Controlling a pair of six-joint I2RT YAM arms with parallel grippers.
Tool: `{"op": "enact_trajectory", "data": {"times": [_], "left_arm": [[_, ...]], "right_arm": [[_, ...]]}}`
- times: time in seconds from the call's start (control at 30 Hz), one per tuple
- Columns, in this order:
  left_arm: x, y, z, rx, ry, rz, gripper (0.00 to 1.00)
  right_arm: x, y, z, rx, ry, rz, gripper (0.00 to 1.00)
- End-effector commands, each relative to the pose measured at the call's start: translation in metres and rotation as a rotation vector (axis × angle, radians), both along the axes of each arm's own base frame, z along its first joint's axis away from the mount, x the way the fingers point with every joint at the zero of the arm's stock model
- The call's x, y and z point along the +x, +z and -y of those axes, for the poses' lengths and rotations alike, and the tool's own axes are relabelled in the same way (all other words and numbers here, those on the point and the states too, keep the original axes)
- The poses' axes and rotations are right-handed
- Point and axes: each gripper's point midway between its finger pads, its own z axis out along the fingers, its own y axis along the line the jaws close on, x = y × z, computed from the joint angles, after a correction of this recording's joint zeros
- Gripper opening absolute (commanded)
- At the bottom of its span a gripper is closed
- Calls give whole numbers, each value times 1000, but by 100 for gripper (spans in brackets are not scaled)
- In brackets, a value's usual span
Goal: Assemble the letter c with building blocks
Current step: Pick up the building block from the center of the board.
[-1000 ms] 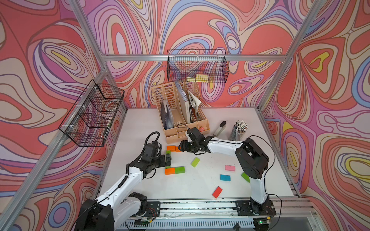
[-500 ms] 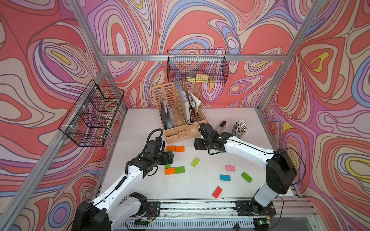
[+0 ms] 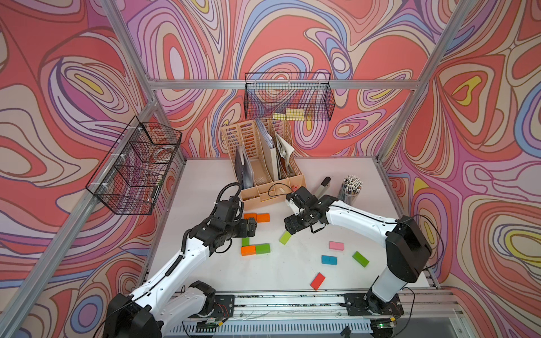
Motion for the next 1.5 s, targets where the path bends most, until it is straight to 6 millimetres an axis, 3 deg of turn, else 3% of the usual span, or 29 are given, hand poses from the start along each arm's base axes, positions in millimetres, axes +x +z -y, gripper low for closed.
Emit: {"op": "enact_trajectory", "data": {"times": [0.0, 0.1, 0.27, 0.37, 0.63, 1.47], "left_arm": [[-4, -6, -1, 15, 6, -42, 95], [-4, -11, -1, 18, 0, -47, 97], [-3, -13, -4, 39, 0, -38, 99], [-2, -14, -5, 50, -2, -36, 100], [-3, -16, -6, 62, -7, -38, 99], [-4, -15, -7, 59, -2, -34, 99]], "right_arm": [[-5, -8, -7, -34, 85, -15, 79], [-7, -21, -9, -70, 120, -30, 80], [-18, -33, -19, -117, 193, -40, 94], [-19, -40, -23, -152, 213, -37, 95], [-17, -48, -28, -167, 263, -34, 83], [-12, -65, -30, -207, 384, -12, 75]]}}
